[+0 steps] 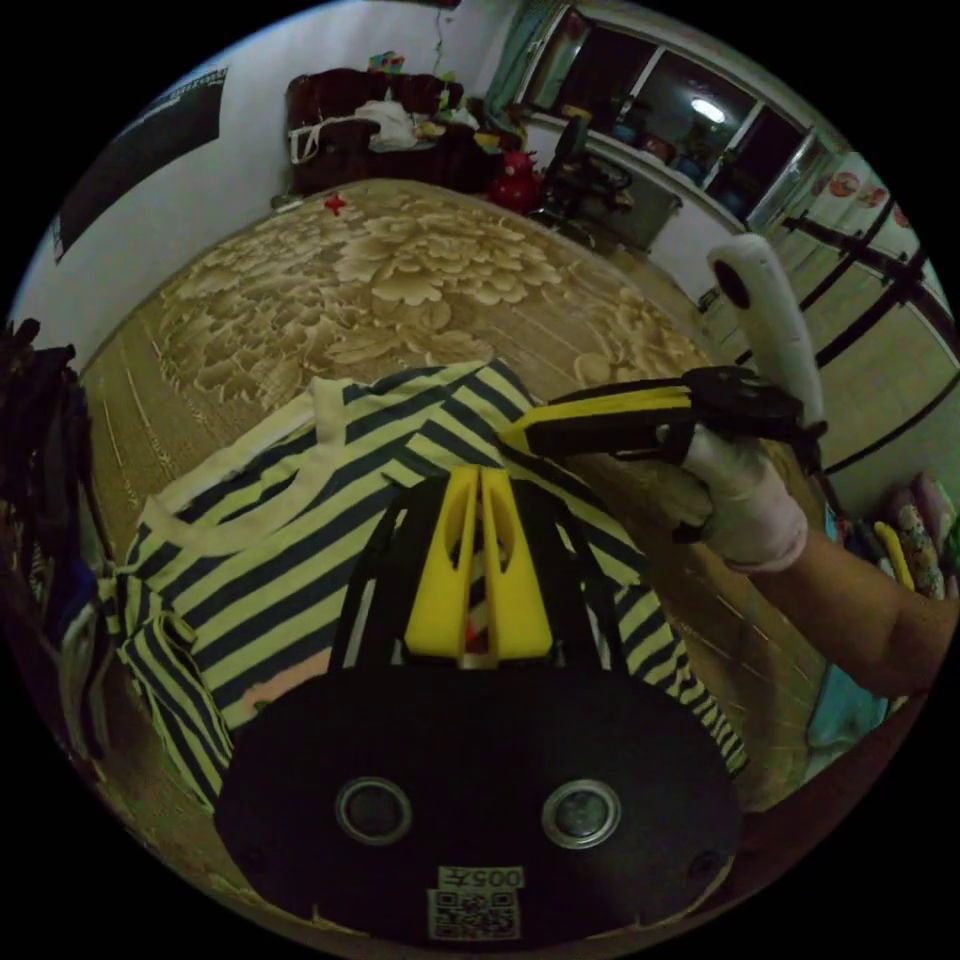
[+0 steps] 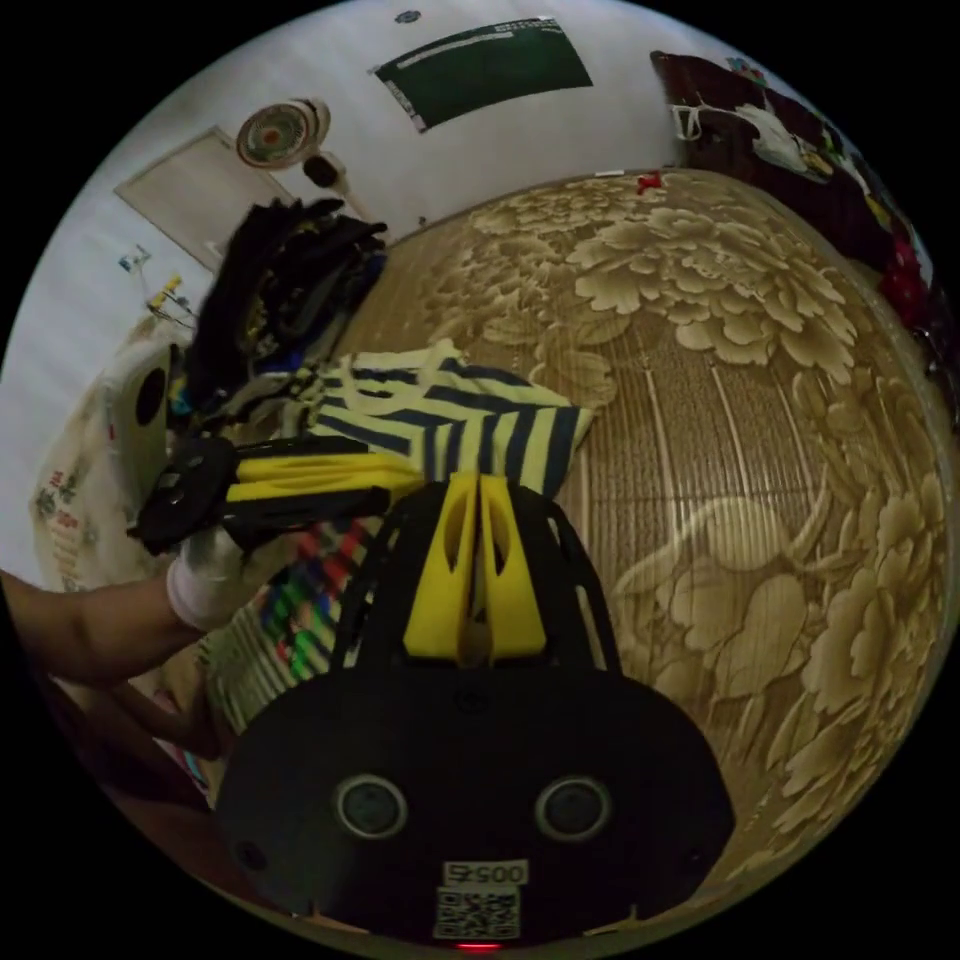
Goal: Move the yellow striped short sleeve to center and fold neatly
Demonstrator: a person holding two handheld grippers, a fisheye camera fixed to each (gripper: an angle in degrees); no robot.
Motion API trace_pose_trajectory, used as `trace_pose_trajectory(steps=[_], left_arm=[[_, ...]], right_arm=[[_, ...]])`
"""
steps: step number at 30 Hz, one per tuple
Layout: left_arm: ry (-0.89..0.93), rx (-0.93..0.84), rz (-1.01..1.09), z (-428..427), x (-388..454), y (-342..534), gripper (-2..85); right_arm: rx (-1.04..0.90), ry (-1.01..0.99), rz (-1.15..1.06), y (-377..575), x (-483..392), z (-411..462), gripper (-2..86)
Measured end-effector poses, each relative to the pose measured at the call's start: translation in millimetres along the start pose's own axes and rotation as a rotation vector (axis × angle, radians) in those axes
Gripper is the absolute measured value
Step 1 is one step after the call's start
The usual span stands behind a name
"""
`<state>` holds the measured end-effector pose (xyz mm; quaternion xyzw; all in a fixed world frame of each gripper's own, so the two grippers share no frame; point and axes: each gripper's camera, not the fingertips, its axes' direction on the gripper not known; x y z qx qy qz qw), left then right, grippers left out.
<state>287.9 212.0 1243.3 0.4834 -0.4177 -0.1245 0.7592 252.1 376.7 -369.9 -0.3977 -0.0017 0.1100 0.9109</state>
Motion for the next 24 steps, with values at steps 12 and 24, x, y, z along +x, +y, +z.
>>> trace_pose_trajectory(steps=[12,24], left_arm=[[-0.047,-0.397,0.409,-100.6,12.8,248.6,5.0],[-0.019,-0.637,0.599,-118.4,29.9,480.6,10.6]], right_arm=[[-0.292,-0.282,0.000,189.9,-23.2,-6.2,-0.2],[-0.475,-0.059,0.259,350.7,-57.1,32.3,4.6]])
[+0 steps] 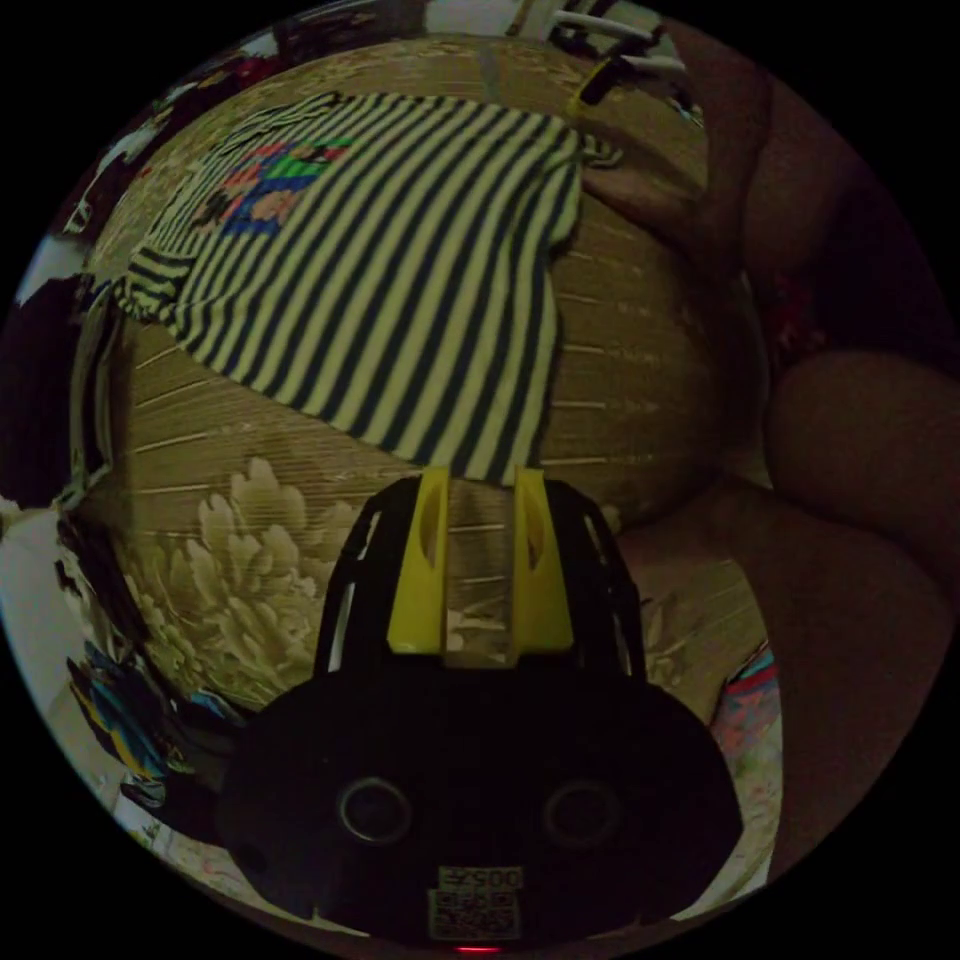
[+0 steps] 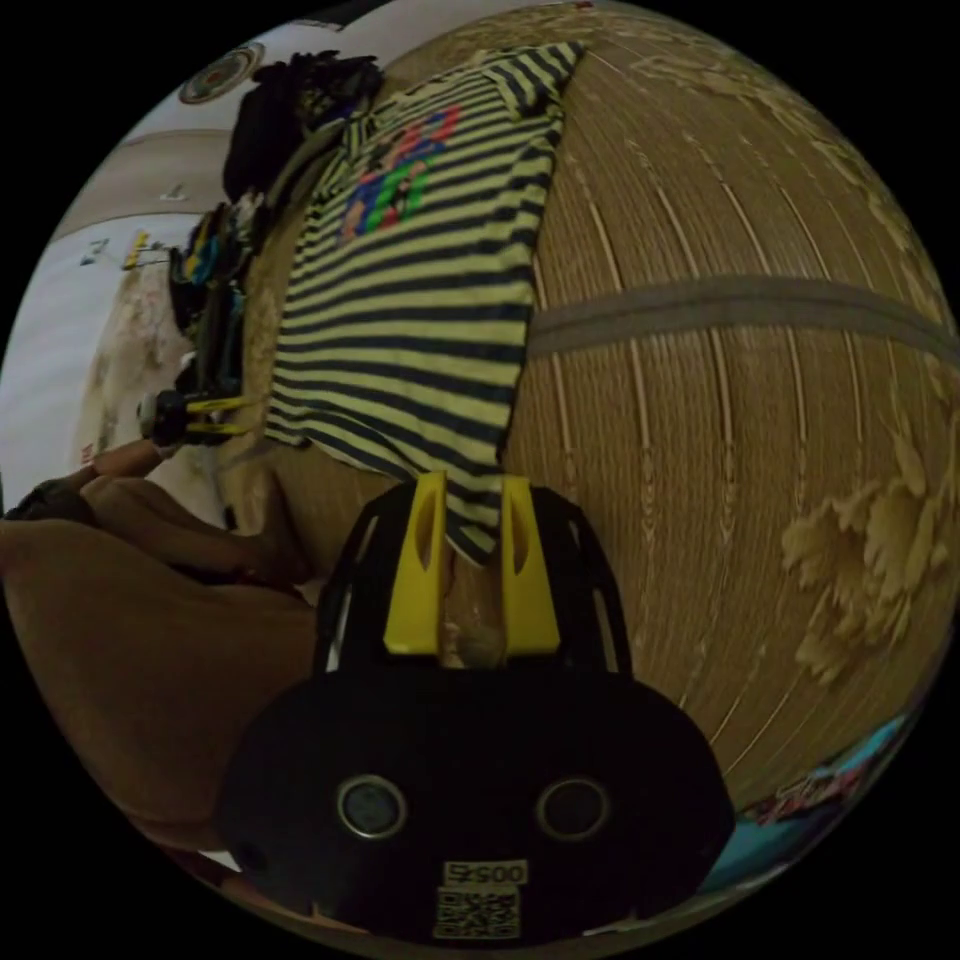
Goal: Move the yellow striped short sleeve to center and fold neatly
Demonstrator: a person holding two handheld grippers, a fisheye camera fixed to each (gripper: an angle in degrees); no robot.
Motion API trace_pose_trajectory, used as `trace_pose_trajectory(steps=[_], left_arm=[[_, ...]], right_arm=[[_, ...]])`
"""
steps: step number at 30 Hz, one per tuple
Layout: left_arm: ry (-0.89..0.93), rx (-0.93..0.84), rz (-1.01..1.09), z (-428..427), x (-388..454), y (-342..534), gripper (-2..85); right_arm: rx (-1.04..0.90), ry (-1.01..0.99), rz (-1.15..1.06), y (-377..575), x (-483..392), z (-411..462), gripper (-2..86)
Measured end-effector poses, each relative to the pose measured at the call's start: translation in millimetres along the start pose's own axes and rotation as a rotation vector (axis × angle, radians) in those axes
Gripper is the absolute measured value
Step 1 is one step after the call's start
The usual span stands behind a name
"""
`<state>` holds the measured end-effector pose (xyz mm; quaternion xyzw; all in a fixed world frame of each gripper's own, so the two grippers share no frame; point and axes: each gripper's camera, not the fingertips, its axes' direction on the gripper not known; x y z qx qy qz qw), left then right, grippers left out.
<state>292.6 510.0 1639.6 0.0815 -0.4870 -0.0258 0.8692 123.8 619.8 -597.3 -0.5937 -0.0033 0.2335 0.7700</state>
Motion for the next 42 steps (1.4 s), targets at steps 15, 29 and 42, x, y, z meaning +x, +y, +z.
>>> trace_pose_trajectory(steps=[15,29,42], left_arm=[[0.007,0.018,0.092,90.4,-1.4,80.2,5.9],[0.033,-0.016,0.103,134.6,-57.7,163.0,3.3],[0.200,0.169,-0.058,96.9,-182.2,268.0,1.3]], right_arm=[[-0.005,0.077,0.094,51.6,20.7,72.1,6.7],[-0.053,-0.085,0.196,100.5,58.3,106.6,0.5],[0.150,-0.246,0.011,110.5,75.9,1.4,-1.0]])
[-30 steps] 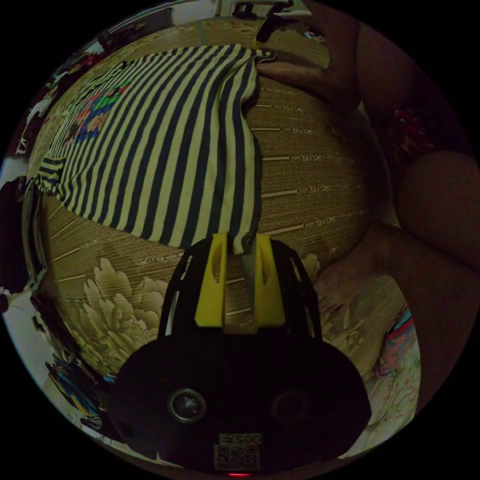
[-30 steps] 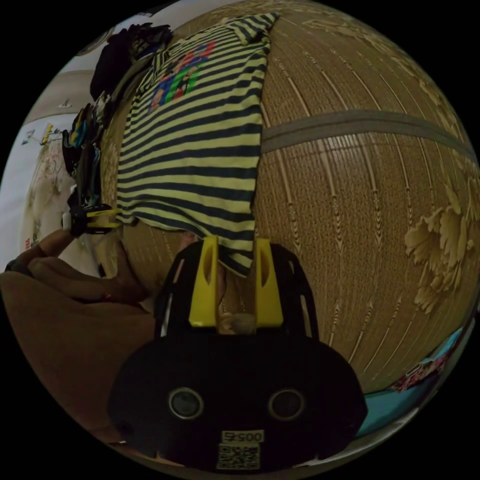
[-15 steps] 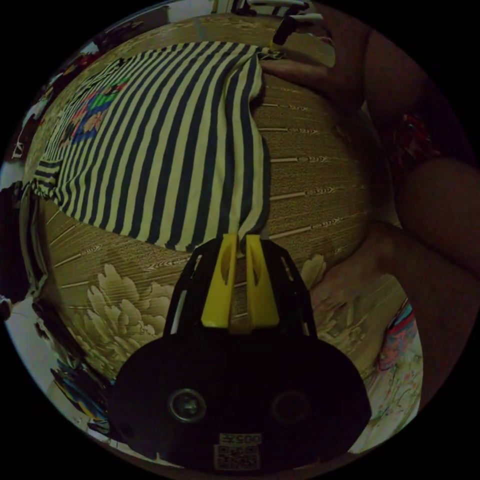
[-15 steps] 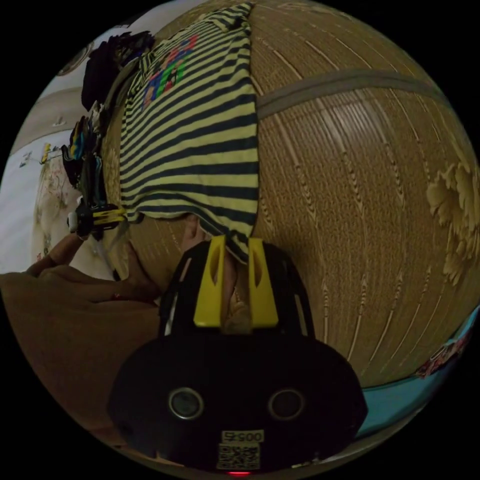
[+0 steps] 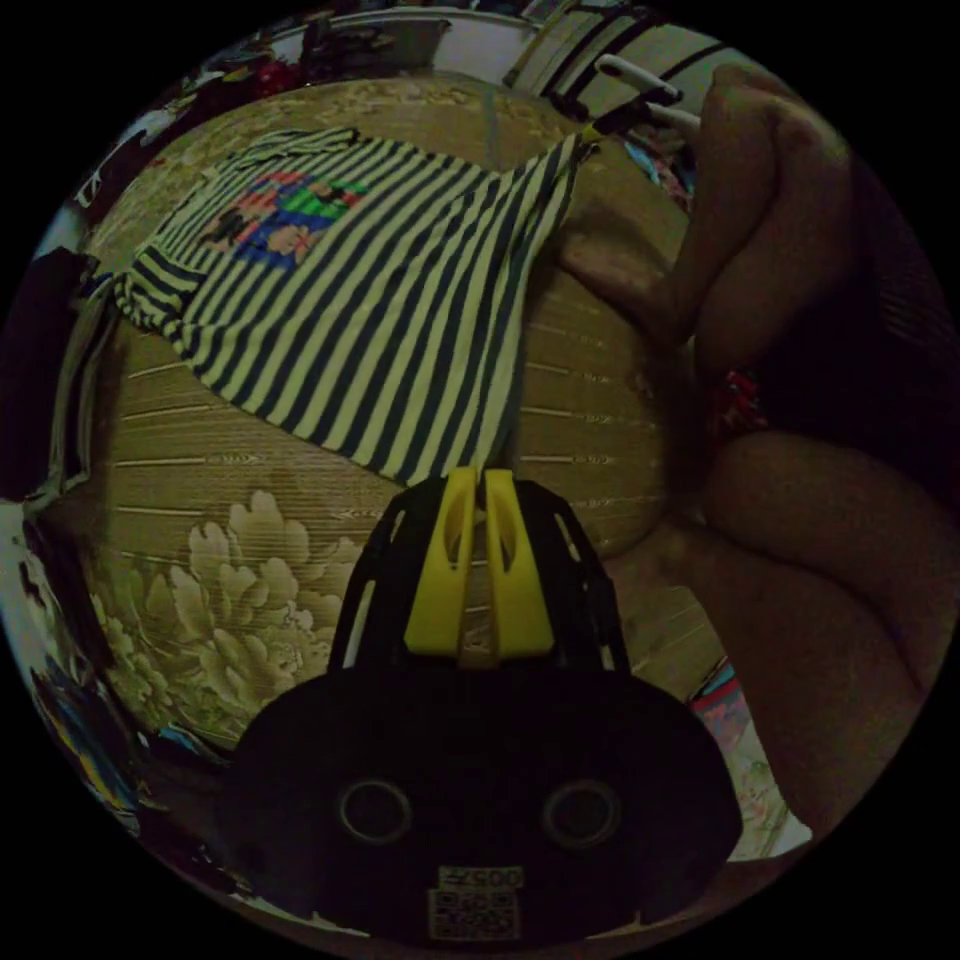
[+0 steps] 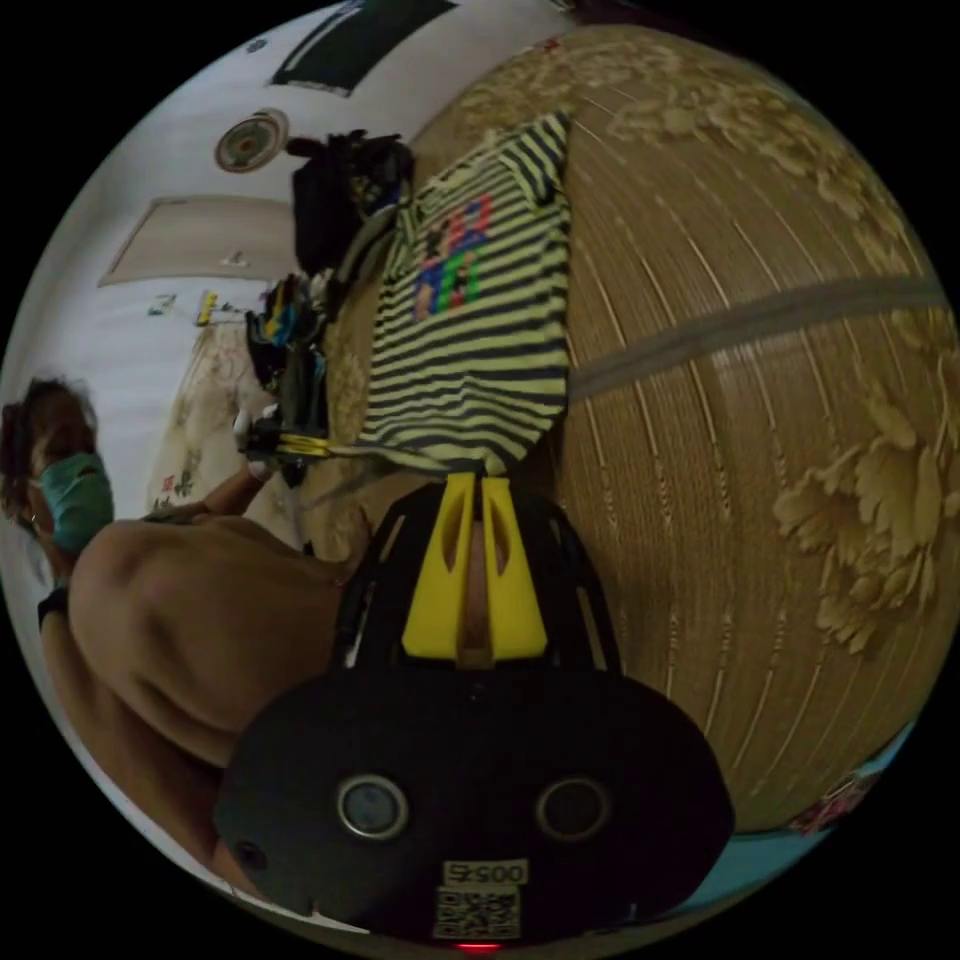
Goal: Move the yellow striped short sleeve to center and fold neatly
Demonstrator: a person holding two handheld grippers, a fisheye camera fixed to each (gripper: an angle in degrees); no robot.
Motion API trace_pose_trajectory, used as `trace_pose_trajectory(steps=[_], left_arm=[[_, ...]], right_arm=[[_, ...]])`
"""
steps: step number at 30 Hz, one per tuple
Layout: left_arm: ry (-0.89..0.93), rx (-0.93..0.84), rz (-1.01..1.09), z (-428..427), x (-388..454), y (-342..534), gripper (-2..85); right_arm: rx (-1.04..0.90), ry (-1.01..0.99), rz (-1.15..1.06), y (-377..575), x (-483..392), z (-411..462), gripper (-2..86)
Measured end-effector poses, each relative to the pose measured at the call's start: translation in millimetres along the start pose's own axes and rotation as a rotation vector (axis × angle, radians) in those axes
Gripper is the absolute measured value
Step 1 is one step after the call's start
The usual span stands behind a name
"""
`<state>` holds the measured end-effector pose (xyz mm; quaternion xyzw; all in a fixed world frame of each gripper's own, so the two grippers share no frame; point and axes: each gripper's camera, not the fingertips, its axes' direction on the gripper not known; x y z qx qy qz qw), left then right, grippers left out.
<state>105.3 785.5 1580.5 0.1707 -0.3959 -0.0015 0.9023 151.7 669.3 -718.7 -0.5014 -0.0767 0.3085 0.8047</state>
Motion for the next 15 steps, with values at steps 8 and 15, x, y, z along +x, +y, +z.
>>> trace_pose_trajectory(steps=[8,15], left_arm=[[0.173,-0.066,0.108,-22.6,-38.7,45.6,1.3],[0.535,-0.259,0.202,-0.3,-76.9,84.9,1.3]], right_arm=[[-0.180,0.000,-0.091,9.9,-23.9,-25.9,-1.5],[-0.293,-0.082,-0.001,26.8,-15.8,-27.9,-1.6]])
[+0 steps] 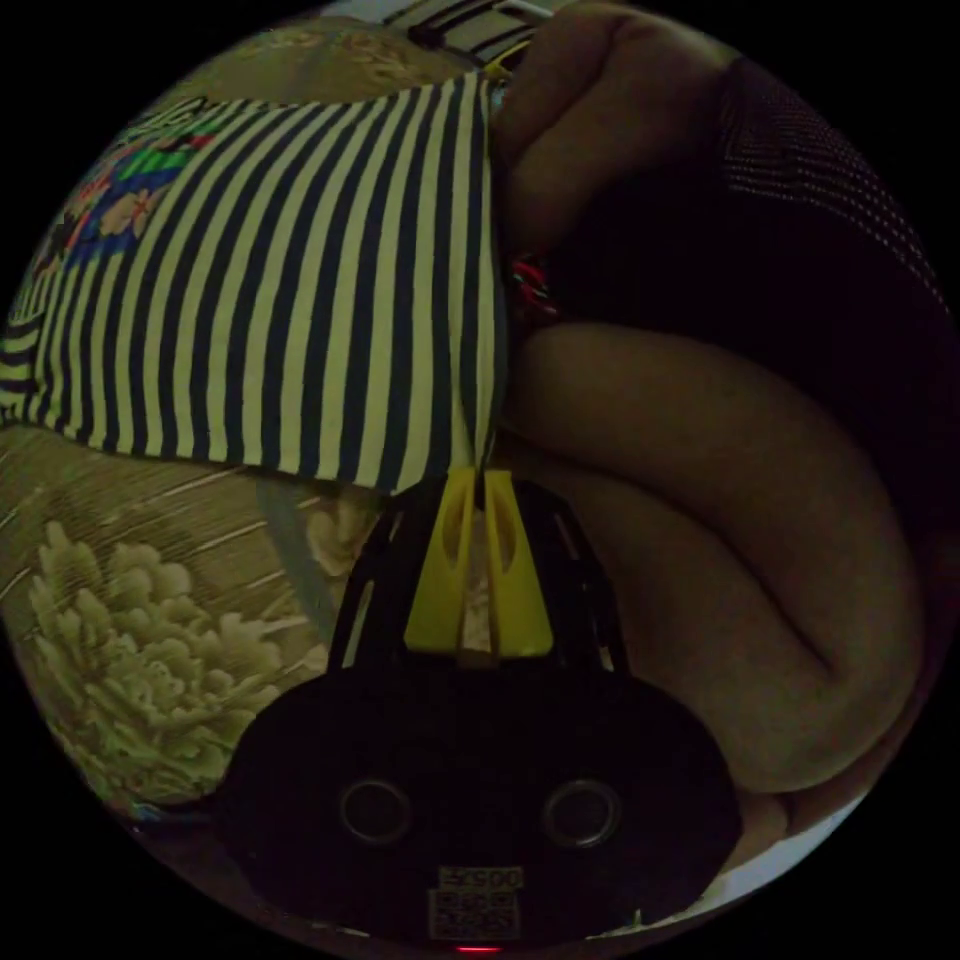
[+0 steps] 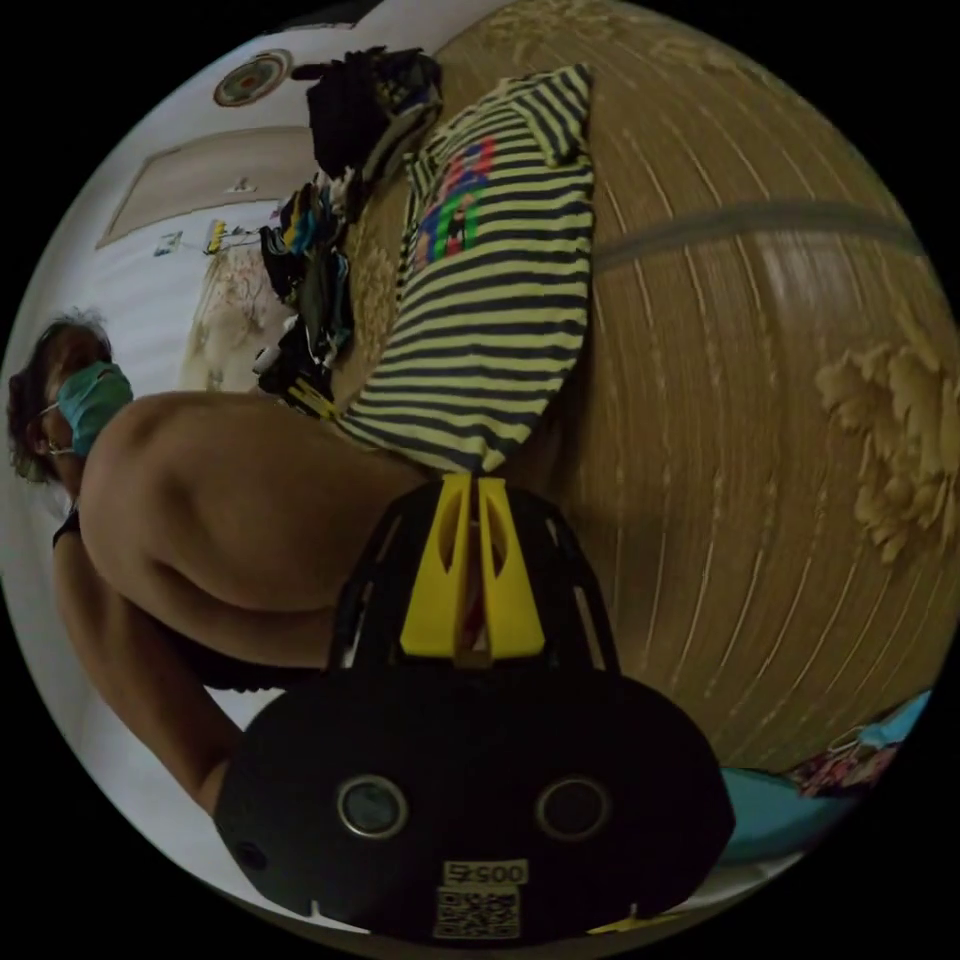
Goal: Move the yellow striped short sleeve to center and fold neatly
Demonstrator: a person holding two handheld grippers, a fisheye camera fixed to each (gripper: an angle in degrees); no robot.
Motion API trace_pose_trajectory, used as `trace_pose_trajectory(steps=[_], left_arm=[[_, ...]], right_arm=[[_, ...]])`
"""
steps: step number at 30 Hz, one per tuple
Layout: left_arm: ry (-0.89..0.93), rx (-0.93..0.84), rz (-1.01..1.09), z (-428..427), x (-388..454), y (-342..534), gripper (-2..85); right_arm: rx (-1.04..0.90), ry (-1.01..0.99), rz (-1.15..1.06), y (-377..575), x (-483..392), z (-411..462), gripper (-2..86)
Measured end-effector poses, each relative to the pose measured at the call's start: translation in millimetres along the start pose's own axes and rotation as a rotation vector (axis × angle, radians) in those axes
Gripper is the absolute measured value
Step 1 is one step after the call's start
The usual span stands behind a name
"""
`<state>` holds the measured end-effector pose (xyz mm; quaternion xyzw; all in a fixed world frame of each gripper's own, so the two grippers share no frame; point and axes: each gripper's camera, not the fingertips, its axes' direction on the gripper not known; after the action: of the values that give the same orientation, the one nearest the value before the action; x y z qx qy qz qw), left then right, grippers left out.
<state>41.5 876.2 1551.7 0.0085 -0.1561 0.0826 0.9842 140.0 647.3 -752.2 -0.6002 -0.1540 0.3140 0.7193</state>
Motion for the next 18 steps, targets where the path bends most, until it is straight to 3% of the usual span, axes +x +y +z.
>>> trace_pose_trajectory(steps=[4,9,14,18], left_arm=[[0.070,0.043,-0.013,-23.0,-29.1,27.0,1.5],[-0.072,0.363,-0.250,-121.1,-103.4,92.0,1.6],[-0.062,0.595,-0.445,-195.7,-188.6,150.8,1.7],[-0.012,0.679,-0.548,-227.2,-253.7,184.8,1.8]], right_arm=[[0.010,-0.059,-0.002,-6.8,-1.3,-10.6,-1.7],[0.184,-0.096,-0.122,-54.0,-18.9,-57.6,-1.6],[0.270,-0.100,-0.231,-160.1,-35.4,-101.3,-1.1],[0.247,-0.116,-0.241,-234.9,-42.8,-108.1,-1.0]])
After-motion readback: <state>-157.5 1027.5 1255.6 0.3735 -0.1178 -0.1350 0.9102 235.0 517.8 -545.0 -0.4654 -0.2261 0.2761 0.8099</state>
